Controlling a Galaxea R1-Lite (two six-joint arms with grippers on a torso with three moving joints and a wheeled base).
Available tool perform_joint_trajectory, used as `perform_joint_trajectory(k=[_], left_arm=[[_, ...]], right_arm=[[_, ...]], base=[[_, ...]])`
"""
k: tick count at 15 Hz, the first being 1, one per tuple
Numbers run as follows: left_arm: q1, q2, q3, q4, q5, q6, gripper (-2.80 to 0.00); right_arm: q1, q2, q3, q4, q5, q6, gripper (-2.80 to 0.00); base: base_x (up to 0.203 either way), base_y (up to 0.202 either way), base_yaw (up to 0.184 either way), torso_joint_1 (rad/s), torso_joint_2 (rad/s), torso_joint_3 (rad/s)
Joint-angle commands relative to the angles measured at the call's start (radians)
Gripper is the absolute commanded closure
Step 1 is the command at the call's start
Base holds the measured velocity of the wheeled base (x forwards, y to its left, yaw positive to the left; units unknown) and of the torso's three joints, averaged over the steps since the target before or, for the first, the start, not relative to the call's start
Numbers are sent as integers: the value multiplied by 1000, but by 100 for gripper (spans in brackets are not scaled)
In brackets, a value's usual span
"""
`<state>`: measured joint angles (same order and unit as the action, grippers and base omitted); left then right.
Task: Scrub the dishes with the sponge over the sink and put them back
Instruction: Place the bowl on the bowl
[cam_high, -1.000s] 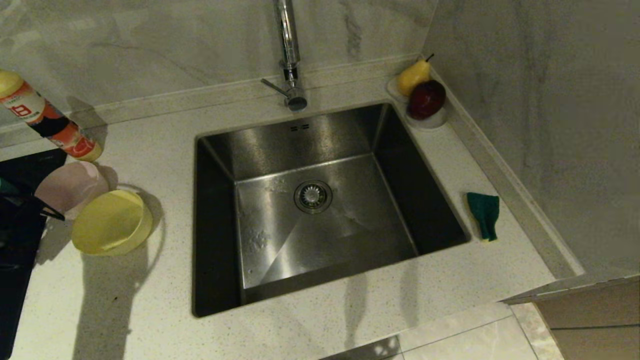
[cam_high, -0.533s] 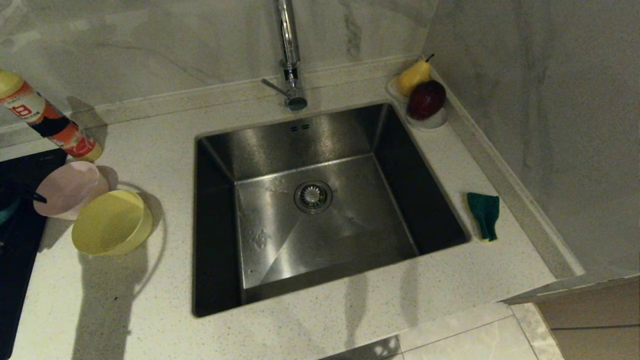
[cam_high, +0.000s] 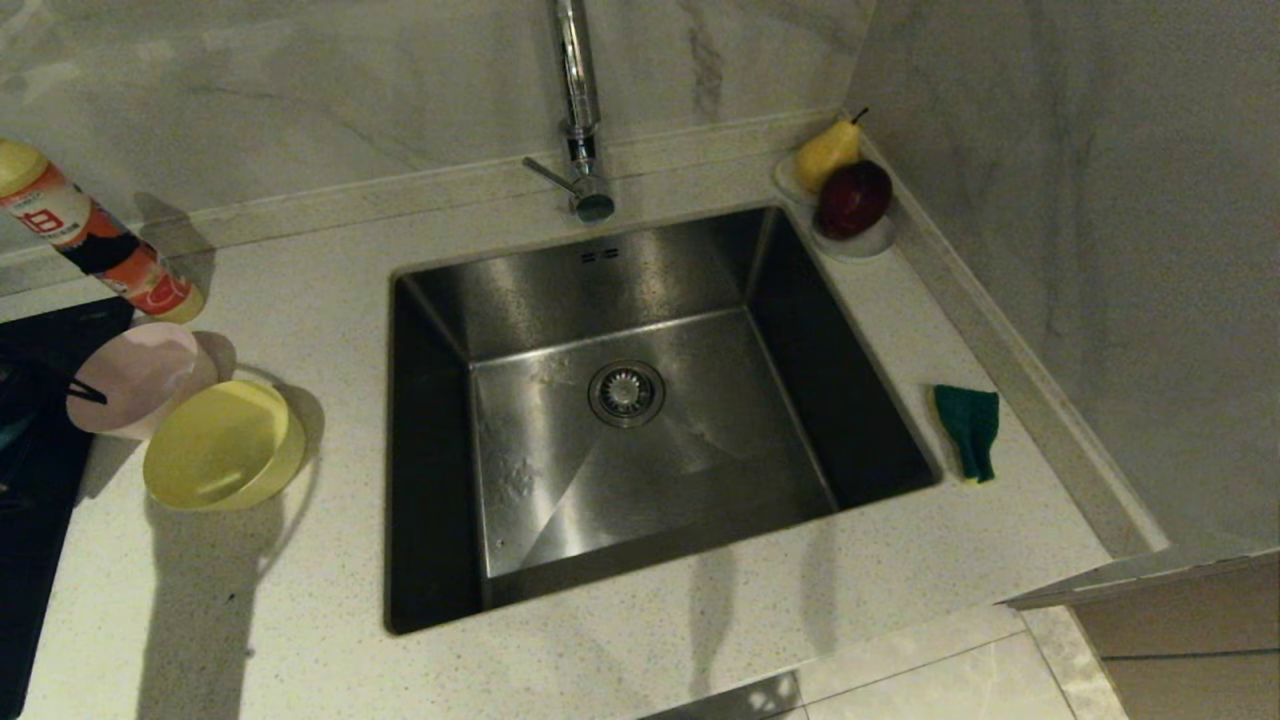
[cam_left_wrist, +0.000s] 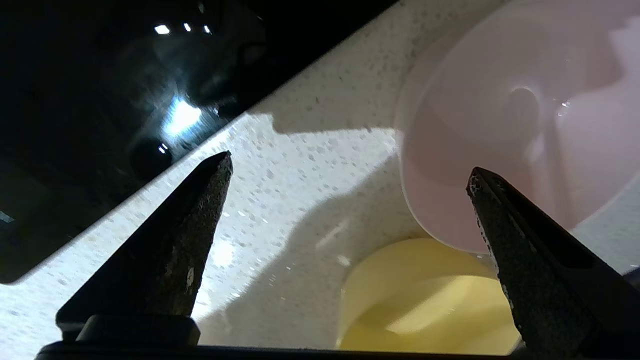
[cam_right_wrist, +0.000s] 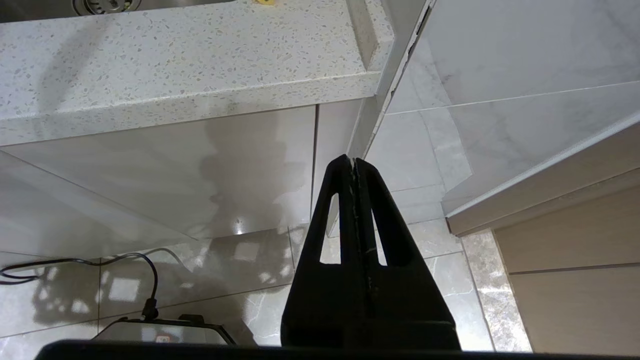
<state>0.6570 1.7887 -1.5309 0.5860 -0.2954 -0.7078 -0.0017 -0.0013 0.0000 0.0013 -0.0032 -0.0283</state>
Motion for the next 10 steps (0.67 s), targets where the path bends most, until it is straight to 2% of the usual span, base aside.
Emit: perform_joint_trajectory(k=[1, 10], left_arm=[[0, 2, 7, 3, -5, -17, -280], [0, 35, 28, -9, -5, -38, -280]], right_arm=[[0, 1, 0, 0, 0, -1, 0], [0, 1, 0, 0, 0, -1, 0]], base=[[0, 0, 0, 0, 0, 0], [0, 0, 0, 0, 0, 0]])
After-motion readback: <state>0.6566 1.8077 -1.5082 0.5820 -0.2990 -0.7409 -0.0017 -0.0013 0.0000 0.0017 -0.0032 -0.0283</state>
